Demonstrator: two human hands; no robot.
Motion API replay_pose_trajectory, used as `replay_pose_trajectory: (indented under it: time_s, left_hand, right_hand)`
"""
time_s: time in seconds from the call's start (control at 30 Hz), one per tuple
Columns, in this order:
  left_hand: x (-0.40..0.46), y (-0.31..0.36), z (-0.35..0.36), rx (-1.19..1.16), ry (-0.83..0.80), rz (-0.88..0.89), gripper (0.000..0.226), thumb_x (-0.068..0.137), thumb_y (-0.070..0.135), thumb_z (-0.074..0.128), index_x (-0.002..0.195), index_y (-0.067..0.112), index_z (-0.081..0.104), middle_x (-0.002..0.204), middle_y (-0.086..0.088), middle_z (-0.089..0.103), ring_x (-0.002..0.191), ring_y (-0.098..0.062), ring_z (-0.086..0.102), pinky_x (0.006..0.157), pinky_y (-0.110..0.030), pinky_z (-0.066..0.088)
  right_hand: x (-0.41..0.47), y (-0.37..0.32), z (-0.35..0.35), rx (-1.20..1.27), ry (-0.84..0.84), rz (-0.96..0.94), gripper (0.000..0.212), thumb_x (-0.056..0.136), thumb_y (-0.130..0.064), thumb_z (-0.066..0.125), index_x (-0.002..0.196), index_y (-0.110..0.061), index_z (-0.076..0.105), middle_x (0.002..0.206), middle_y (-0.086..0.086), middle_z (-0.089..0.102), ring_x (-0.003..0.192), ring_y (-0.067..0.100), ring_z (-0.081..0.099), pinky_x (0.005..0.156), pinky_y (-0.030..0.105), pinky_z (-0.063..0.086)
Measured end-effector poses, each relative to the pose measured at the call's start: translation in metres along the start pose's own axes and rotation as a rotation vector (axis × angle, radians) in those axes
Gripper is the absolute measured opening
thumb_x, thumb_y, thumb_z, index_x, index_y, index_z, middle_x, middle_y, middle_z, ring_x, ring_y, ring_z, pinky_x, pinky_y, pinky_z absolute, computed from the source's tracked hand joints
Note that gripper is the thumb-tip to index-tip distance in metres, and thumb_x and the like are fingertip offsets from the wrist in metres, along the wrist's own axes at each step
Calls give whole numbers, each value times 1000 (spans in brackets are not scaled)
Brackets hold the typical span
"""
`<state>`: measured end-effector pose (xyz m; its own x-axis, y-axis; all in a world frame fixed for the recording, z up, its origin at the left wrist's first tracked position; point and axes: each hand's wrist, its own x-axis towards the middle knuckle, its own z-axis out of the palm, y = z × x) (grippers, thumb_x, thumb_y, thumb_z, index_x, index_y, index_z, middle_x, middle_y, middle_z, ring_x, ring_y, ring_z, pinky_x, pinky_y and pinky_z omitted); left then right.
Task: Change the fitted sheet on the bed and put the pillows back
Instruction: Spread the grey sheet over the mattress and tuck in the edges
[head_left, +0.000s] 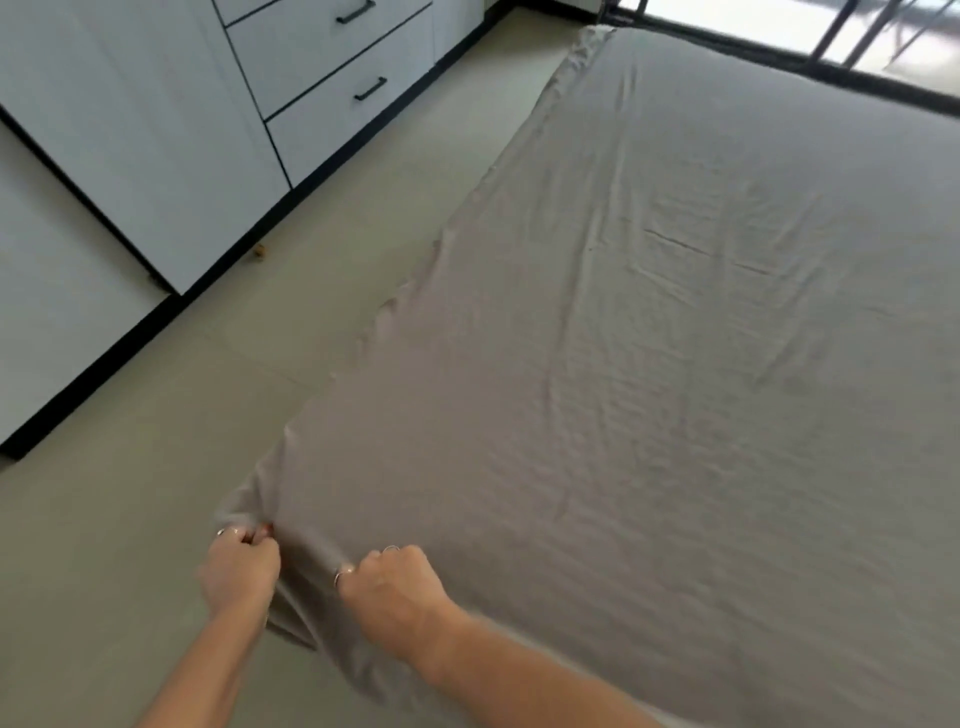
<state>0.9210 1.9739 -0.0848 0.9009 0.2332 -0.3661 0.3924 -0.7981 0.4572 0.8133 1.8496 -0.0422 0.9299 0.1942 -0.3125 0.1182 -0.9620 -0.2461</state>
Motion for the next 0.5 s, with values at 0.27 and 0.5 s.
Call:
replay_pose_trajectory:
  time_s: [0.27,0.5]
  left_hand:
    - [3,-25,-25,148,-162,239,25,95,5,52,100,-17,62,114,-39,57,107,-51,53,91,-47,36]
    - [17,-7,-58,411,-273,686,35,91,21,61,65,4,45,97,-34,64,96,-45,61,78,-43,44]
  right_hand:
    - [-23,-35,16,-174,37,186,31,89,-11,37,104,-20,62,93,1,66,81,20,65,48,24,26]
    - [-120,-11,56,47,79,818,68,15,-70,81,64,-24,71,53,-8,58,45,10,59,42,21,43]
